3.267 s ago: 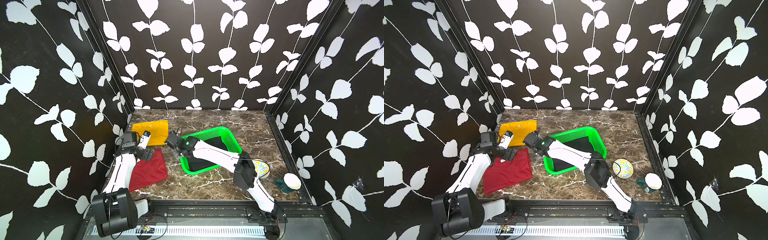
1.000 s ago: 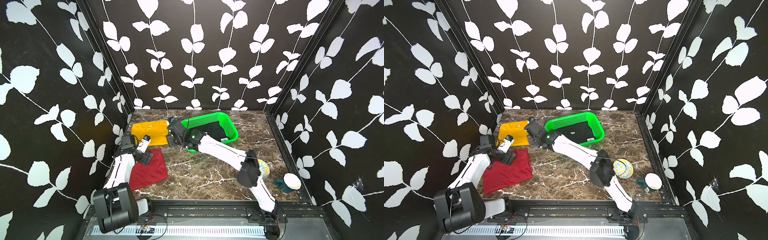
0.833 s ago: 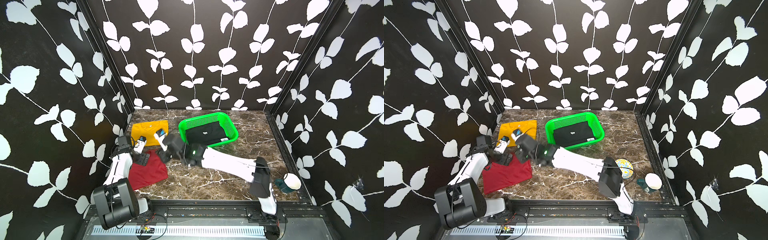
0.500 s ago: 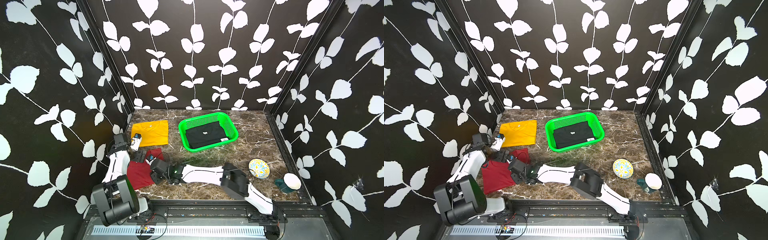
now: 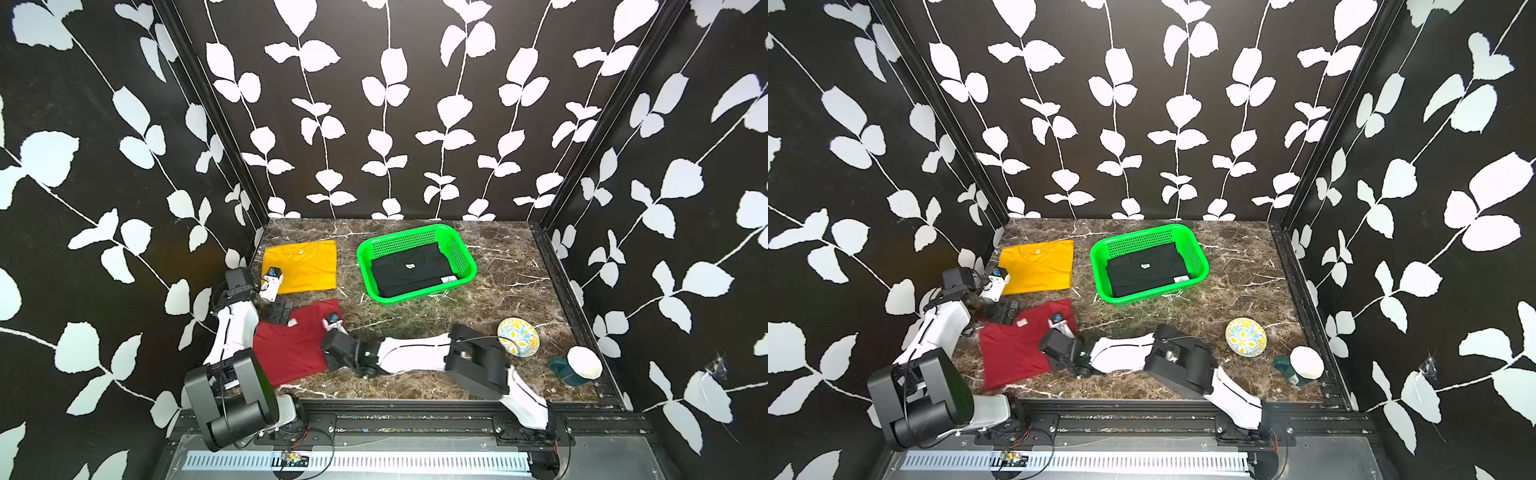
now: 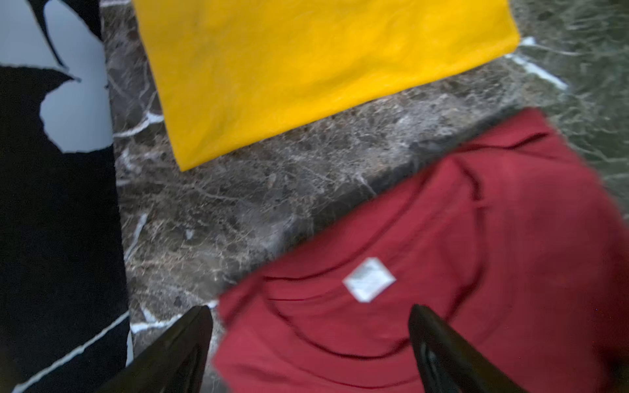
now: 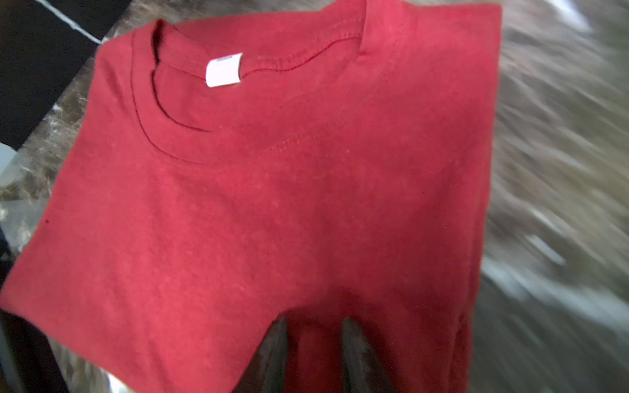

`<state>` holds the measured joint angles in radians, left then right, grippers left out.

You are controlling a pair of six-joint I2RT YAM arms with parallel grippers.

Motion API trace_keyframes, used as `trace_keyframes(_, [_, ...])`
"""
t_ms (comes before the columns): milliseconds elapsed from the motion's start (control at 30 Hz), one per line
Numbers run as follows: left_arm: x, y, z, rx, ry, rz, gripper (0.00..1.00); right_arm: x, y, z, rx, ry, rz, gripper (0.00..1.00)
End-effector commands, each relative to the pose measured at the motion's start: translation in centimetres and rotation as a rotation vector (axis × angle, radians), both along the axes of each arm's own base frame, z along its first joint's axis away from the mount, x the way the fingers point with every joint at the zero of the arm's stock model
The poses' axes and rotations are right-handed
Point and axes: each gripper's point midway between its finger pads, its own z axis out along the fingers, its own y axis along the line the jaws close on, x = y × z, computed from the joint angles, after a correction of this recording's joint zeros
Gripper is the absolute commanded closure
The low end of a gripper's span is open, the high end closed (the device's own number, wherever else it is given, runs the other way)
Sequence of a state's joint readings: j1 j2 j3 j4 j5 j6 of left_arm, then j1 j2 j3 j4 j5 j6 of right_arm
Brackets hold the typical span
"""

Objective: Put the folded t-shirts into the basket
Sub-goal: Move the T-shirt to the center of the board.

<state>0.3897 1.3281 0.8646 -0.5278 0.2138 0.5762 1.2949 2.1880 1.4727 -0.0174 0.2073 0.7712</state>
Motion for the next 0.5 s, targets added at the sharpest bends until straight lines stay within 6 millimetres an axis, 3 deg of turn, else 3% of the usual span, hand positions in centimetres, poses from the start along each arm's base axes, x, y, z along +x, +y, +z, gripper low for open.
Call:
trace_keyframes(0, [-0.8, -2.0, -0.2, -0.048, -0.011, -0.111, 0.08, -1.5, -7.5, -3.0, -0.107, 0.122, -0.147, 0.69])
trace_keyframes(133, [-2.0, -5.9, -0.4, -0.119, -0.011, -0.305, 0.1, -4.5, -13.2, -4.2, -0.131, 0.265, -0.223, 0.67])
trace_keyframes(233, [-3.3, -9.1, -1.3, -0.09, 0.019, -0.504, 0.1, -5.9, -15.7, -4.3, -0.152, 0.311, -0.243, 0.63])
trace_keyframes(367, [-5.1, -12.1, -2.4, -0.071, 0.055, -0.759, 0.09, -5.4, -17.5, -1.8, -0.147, 0.257, -0.268, 0.61])
trace_keyframes(467, [-5.0, -12.5, -2.9, -0.063, 0.048, -0.858, 0.09, -4.4, -18.1, 1.1, -0.152, 0.18, -0.275, 0.56])
